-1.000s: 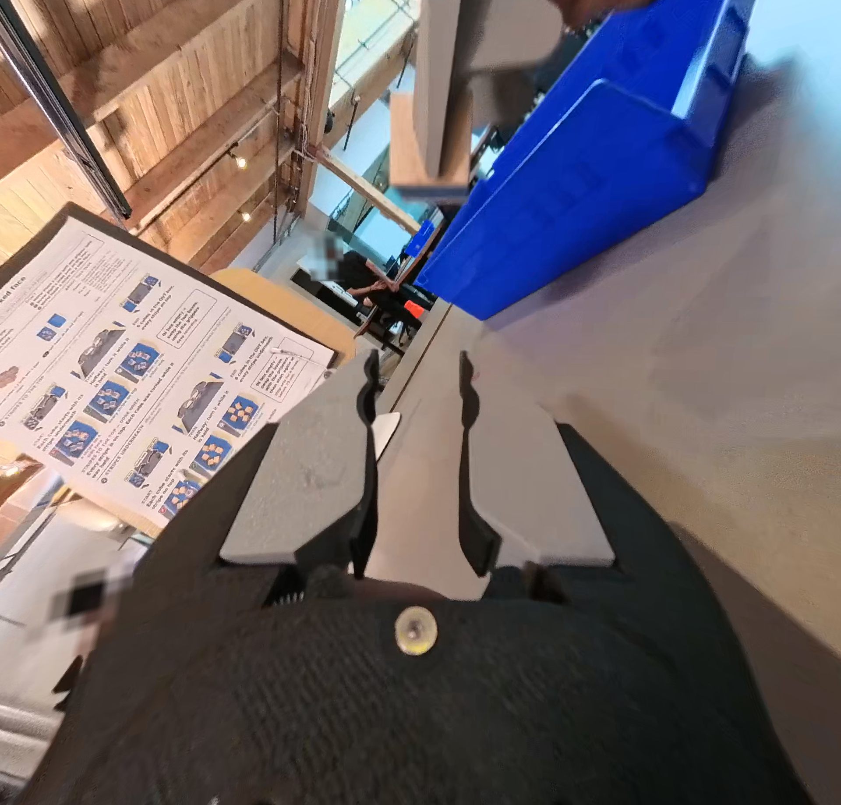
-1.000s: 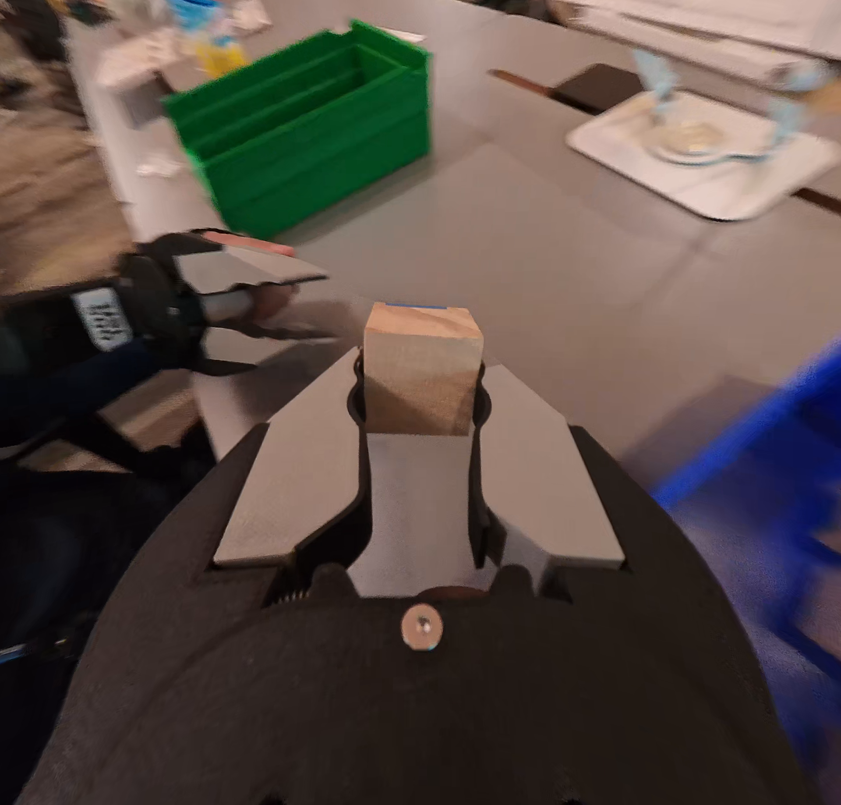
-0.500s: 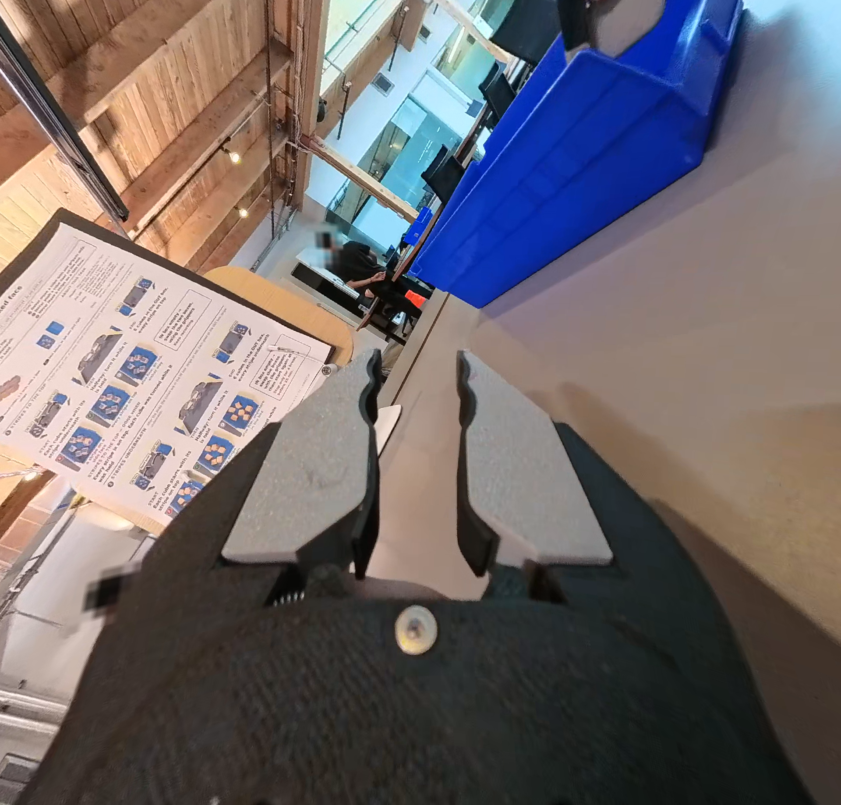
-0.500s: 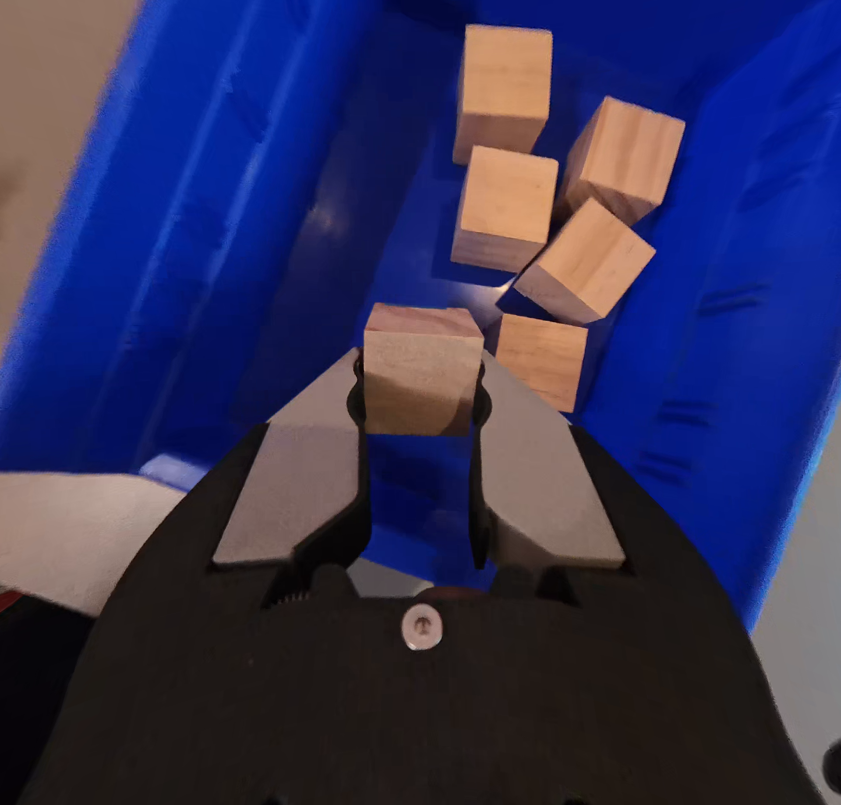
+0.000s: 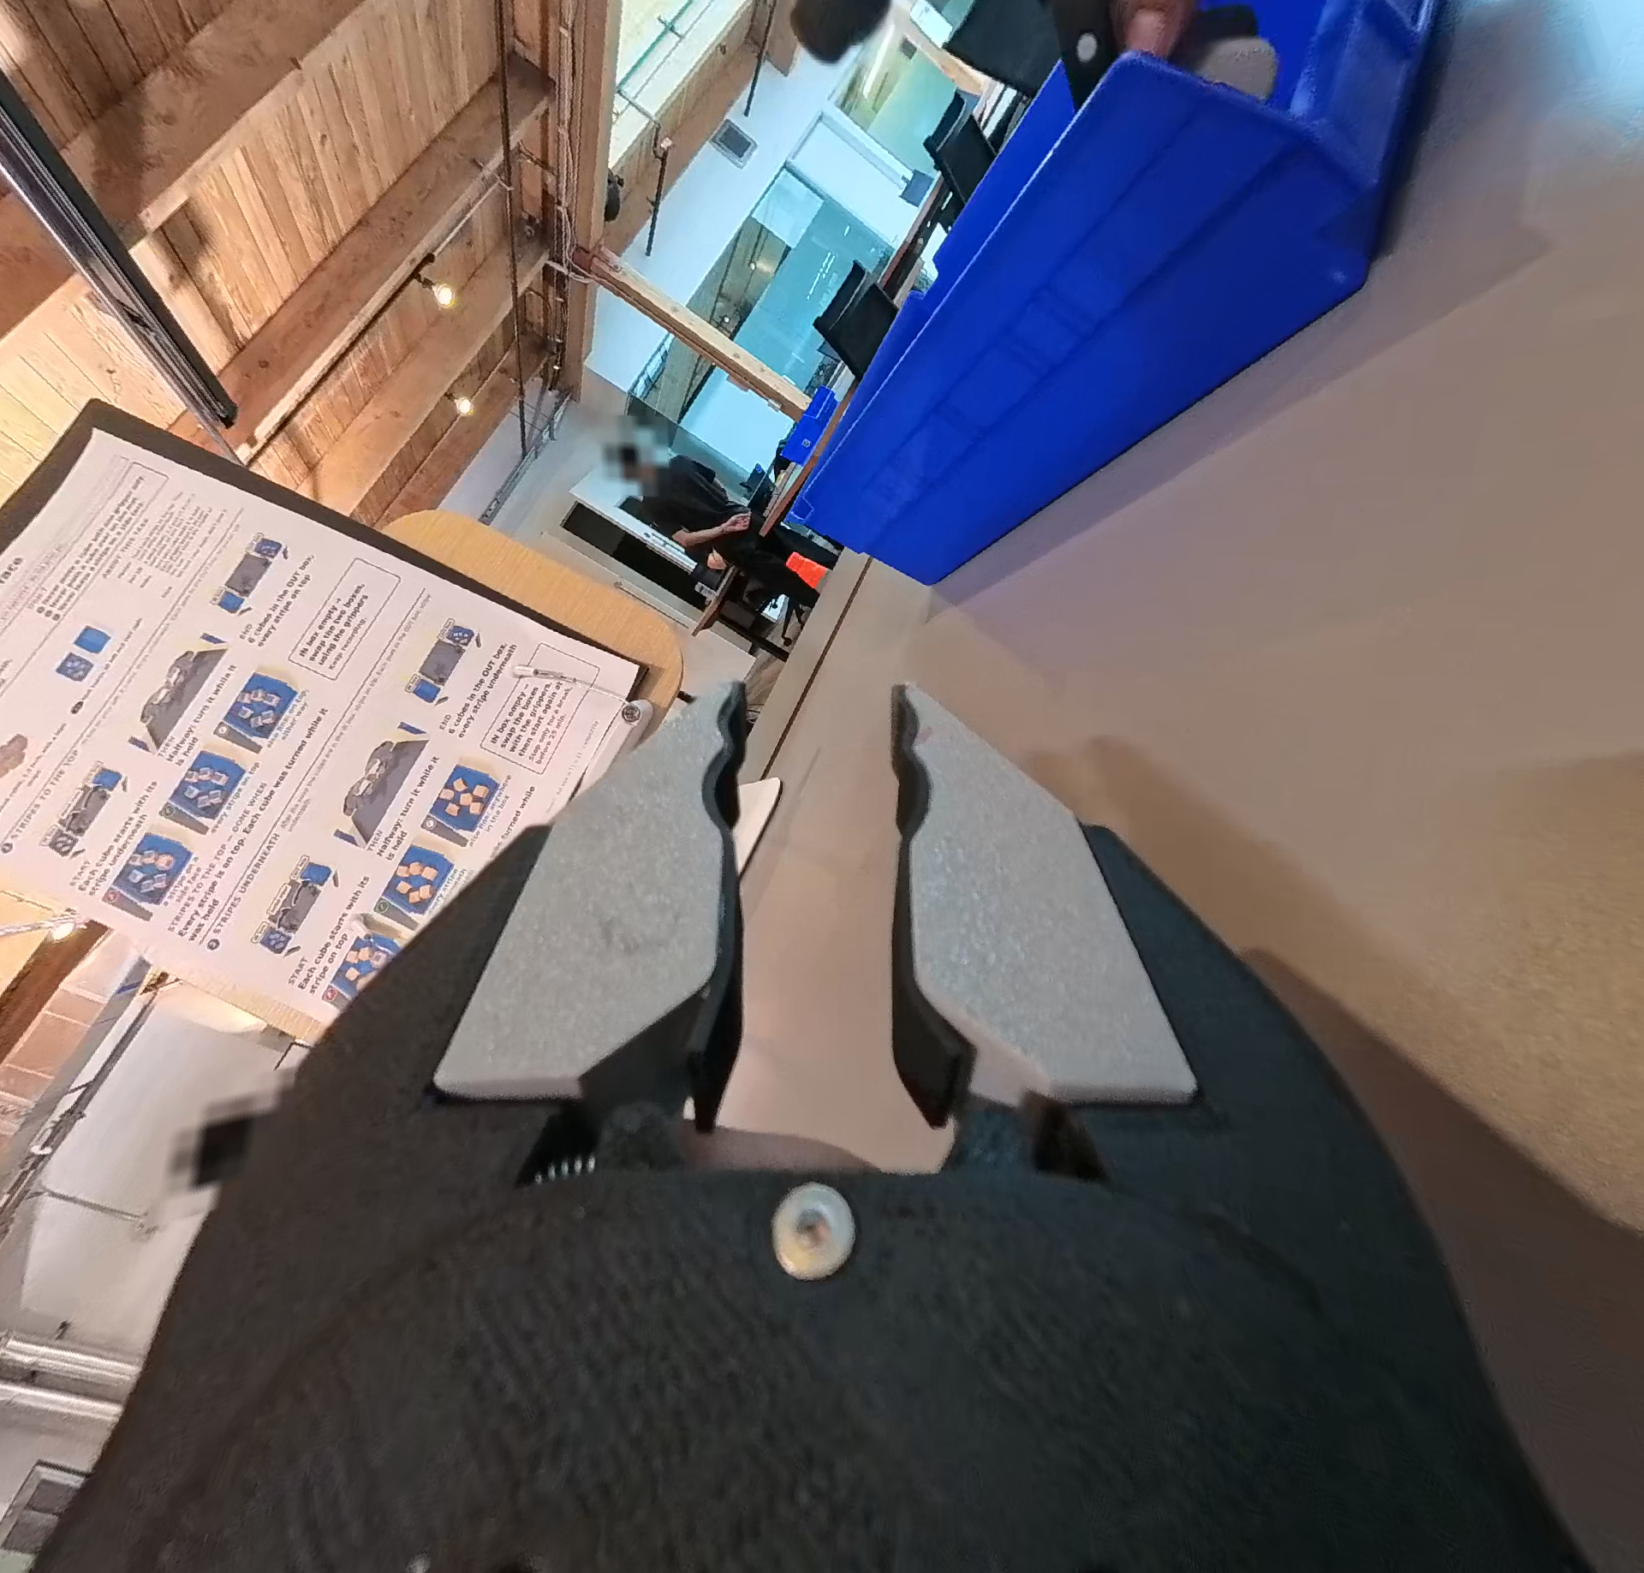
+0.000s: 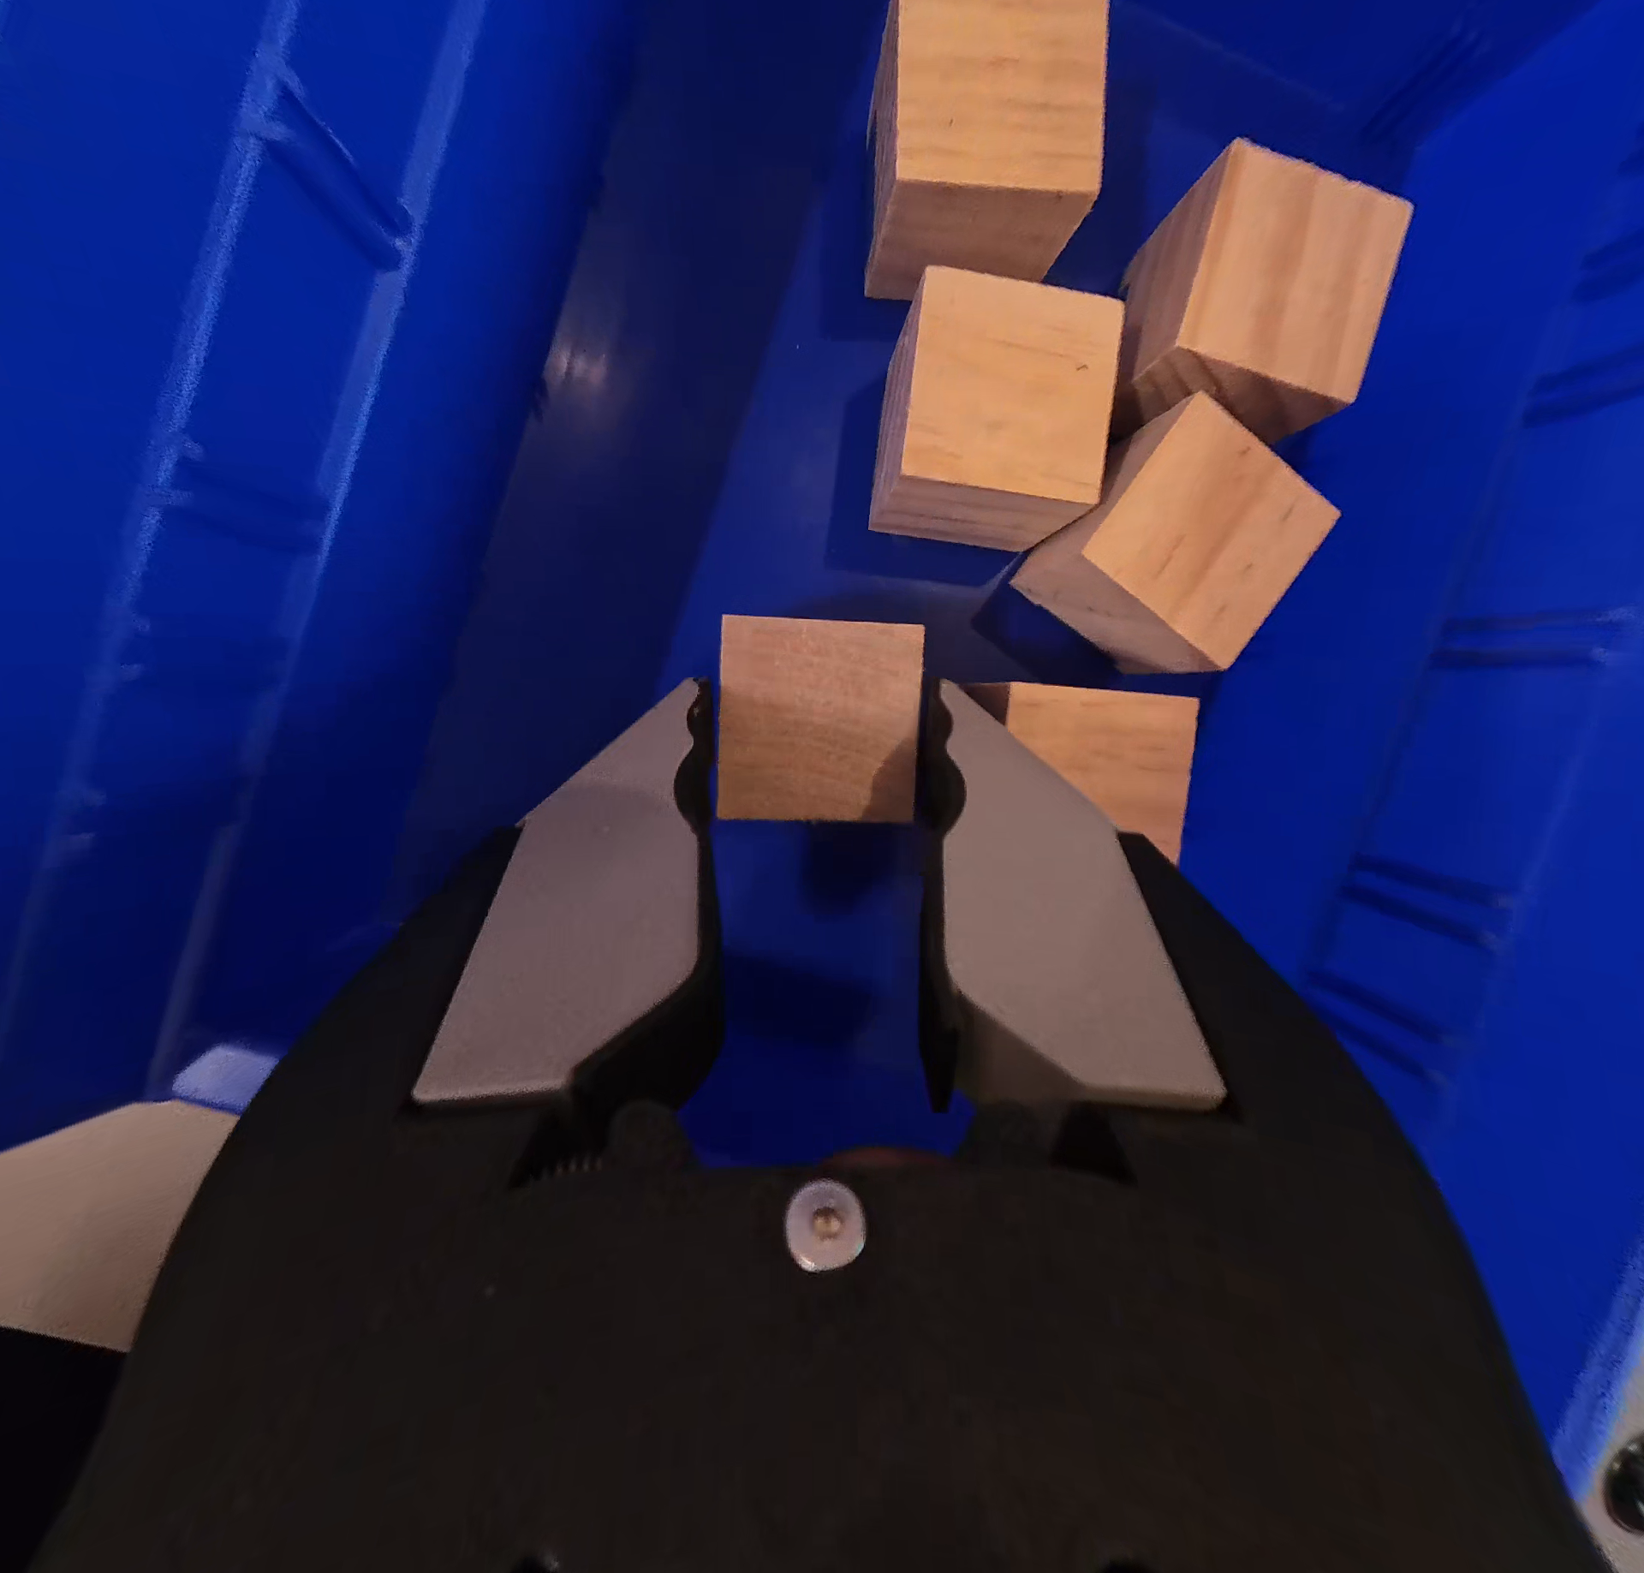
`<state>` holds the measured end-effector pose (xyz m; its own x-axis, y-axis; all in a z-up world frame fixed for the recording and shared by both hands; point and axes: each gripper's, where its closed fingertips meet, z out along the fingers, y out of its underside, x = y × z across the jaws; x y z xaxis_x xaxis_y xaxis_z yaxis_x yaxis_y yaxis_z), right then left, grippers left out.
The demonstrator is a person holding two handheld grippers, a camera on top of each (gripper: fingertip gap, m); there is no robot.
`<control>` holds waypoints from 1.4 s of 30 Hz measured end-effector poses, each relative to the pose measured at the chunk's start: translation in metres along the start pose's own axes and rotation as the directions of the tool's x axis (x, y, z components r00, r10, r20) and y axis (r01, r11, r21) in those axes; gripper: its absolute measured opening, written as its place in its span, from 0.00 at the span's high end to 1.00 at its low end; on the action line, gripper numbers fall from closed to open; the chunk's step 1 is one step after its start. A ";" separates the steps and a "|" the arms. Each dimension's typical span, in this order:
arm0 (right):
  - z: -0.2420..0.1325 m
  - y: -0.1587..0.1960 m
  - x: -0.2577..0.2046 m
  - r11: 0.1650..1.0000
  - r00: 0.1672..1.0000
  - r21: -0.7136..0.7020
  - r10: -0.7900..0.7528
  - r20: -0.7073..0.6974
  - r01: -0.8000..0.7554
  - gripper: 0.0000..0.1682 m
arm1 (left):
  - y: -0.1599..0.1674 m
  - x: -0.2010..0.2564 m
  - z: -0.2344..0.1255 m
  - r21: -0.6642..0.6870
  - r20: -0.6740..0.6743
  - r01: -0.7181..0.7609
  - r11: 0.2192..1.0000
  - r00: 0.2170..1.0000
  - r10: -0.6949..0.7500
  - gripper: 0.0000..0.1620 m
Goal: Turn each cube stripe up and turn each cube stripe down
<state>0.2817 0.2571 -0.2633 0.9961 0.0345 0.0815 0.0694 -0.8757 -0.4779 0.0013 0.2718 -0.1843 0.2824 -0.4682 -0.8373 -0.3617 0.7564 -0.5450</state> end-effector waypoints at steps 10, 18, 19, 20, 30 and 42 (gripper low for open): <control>-0.097 -0.069 -0.014 0.864 0.995 0.497 0.033 0.090 -0.073 0.70 | 0.011 -0.001 0.003 -0.055 -0.002 0.036 0.998 0.999 -0.037 0.81; -0.158 -0.086 -0.045 0.704 0.975 0.704 -0.083 0.207 -0.090 0.58 | 0.030 -0.036 -0.017 -0.204 0.114 0.309 0.929 0.950 -0.291 0.78; -0.161 -0.086 -0.053 0.704 0.969 0.706 -0.109 0.222 -0.083 0.56 | 0.034 -0.049 -0.027 -0.219 0.160 0.365 0.905 0.928 -0.336 0.76; -0.163 -0.086 -0.060 0.703 0.966 0.708 -0.129 0.225 -0.071 0.55 | 0.039 -0.063 -0.039 -0.226 0.210 0.418 0.880 0.903 -0.375 0.75; -0.100 -0.030 -0.115 0.779 0.968 0.626 -0.169 0.186 0.016 0.51 | 0.124 -0.124 -0.180 -0.310 0.566 0.644 0.699 0.716 -0.408 0.59; -0.050 -0.015 -0.102 0.873 0.979 0.446 -0.151 -0.138 0.198 0.90 | 0.205 -0.125 -0.178 -0.426 0.575 0.756 0.497 0.650 -0.497 0.99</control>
<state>0.1764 0.2424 -0.2214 0.9569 0.0996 0.2728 0.2820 -0.5428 -0.7911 -0.2666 0.4044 -0.1993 0.8739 -0.4179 -0.2484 -0.3447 -0.1724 -0.9227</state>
